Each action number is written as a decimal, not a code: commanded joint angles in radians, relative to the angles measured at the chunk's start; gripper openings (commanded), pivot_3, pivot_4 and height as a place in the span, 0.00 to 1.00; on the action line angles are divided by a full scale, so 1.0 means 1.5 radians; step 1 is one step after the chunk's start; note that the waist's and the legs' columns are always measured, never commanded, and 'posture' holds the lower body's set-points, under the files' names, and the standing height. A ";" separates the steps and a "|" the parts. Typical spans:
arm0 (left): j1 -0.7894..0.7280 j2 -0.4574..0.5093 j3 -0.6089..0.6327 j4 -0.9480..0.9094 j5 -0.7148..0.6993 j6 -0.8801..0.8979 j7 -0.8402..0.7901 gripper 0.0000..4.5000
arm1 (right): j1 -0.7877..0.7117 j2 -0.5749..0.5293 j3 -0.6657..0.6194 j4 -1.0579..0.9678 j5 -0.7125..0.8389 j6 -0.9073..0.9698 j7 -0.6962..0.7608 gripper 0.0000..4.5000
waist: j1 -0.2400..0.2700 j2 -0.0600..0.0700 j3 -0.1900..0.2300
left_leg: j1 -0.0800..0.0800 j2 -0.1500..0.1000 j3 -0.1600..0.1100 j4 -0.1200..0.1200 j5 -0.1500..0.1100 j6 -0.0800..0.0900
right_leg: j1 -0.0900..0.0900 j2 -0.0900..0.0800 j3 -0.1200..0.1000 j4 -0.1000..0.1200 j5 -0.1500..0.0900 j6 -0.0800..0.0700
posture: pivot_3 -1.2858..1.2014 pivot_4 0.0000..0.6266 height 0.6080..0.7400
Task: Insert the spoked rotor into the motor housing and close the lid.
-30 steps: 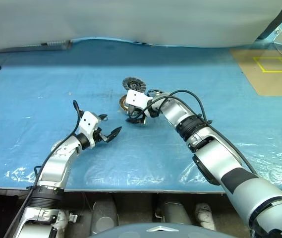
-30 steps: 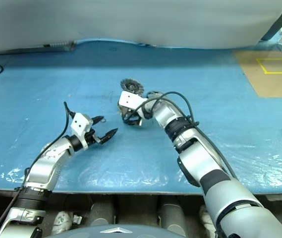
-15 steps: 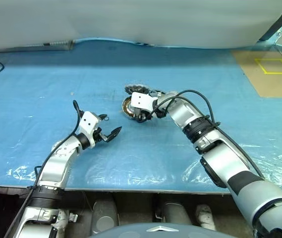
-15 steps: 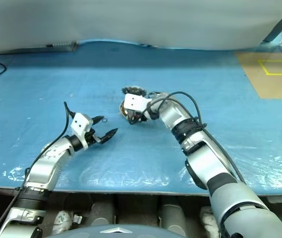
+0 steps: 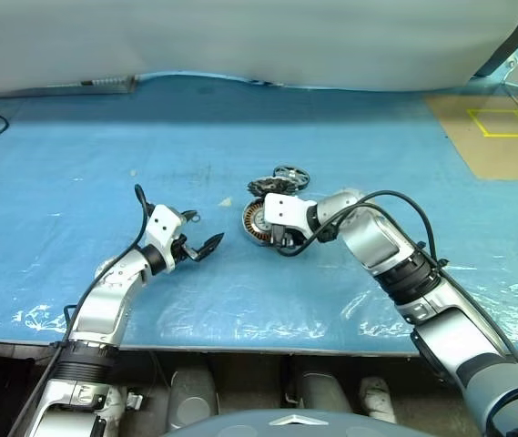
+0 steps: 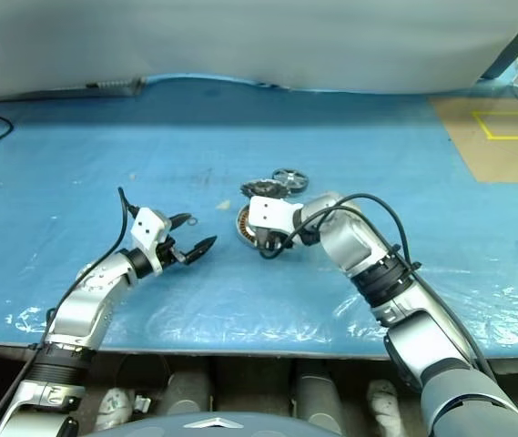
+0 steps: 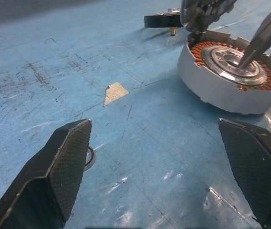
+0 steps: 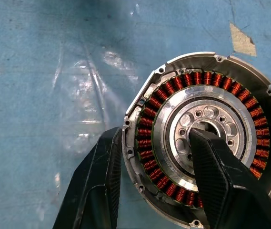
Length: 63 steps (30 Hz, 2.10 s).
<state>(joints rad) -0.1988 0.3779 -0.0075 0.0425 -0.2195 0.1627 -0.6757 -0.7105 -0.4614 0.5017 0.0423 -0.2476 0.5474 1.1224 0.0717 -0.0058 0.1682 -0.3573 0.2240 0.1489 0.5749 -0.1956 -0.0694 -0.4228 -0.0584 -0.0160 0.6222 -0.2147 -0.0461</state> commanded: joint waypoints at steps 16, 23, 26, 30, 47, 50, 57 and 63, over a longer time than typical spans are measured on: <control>-0.025 0.005 0.001 0.017 -0.005 -0.013 -0.023 1.00 | -0.016 0.028 -0.092 -0.168 0.129 0.264 -0.025 0.98 | -0.002 0.000 0.000 | -0.001 0.000 0.000 -0.002 0.000 0.000 | -0.002 0.001 0.000 -0.001 0.000 0.000 | 0.52 0.24 1.00; -0.034 0.021 0.026 0.044 -0.004 -0.008 -0.013 1.00 | 0.100 0.043 -0.250 -0.313 0.266 0.285 -0.074 0.98 | 0.001 0.000 0.000 | -0.001 0.000 0.000 -0.003 0.000 0.000 | -0.002 0.001 0.000 -0.002 0.000 0.000 | 0.52 0.24 1.00; -0.044 0.025 0.036 0.064 0.000 -0.004 0.003 1.00 | 0.193 0.084 -0.294 -0.350 0.281 0.225 -0.149 0.98 | 0.000 0.000 0.000 | -0.001 0.000 0.000 -0.004 0.000 0.000 | -0.002 0.000 0.000 -0.003 0.000 0.000 | 0.52 0.24 1.00; -0.068 0.024 0.049 0.088 -0.006 0.015 0.020 1.00 | 0.321 0.143 -0.316 -0.365 0.274 0.087 -0.249 0.98 | -0.001 0.000 0.000 | -0.001 0.000 0.001 -0.004 0.000 0.000 | -0.002 0.001 0.000 -0.003 0.000 0.000 | 0.52 0.24 1.00; -0.152 0.019 0.020 0.306 0.057 -0.062 0.023 1.00 | 0.473 0.195 -0.323 -0.215 0.259 -0.207 -0.403 0.98 | -0.003 0.000 0.000 | -0.002 -0.001 0.000 -0.009 0.000 0.000 | -0.001 0.000 0.000 -0.010 0.000 0.001 | 0.52 0.24 1.00; -0.149 0.020 0.019 0.312 0.062 -0.072 0.025 0.92 | 0.474 0.189 -0.320 -0.214 0.260 -0.208 -0.406 0.99 | -0.002 0.000 0.000 | -0.001 -0.001 0.000 -0.008 0.000 0.000 | 0.000 0.000 0.000 -0.010 0.000 0.001 | 0.52 0.24 1.00; -0.081 0.035 0.028 0.257 0.053 -0.057 0.017 0.39 | 0.466 0.171 -0.330 -0.219 0.277 -0.196 -0.407 0.99 | -0.005 0.001 0.000 | 0.000 -0.001 0.001 -0.009 0.000 0.000 | 0.001 0.001 0.000 -0.010 0.000 0.001 | 0.52 0.24 1.00; -0.025 0.044 0.032 0.150 0.037 -0.010 0.014 0.15 | 0.458 0.159 -0.325 -0.226 0.289 -0.196 -0.405 0.99 | -0.006 0.001 0.000 | 0.001 -0.001 0.001 -0.009 0.000 0.000 | 0.001 0.000 0.000 -0.010 0.000 0.001 | 0.52 0.24 1.00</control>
<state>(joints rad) -0.2634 0.4316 0.0460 0.2912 -0.1677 0.1062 -0.6477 -0.0167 -0.2188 0.0135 -0.2579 0.1625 0.2682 0.5129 0.0631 -0.0038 0.1679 -0.3557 0.2225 0.1501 0.5611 -0.1956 -0.0695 -0.4217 -0.0577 -0.0159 0.6073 -0.2144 -0.0441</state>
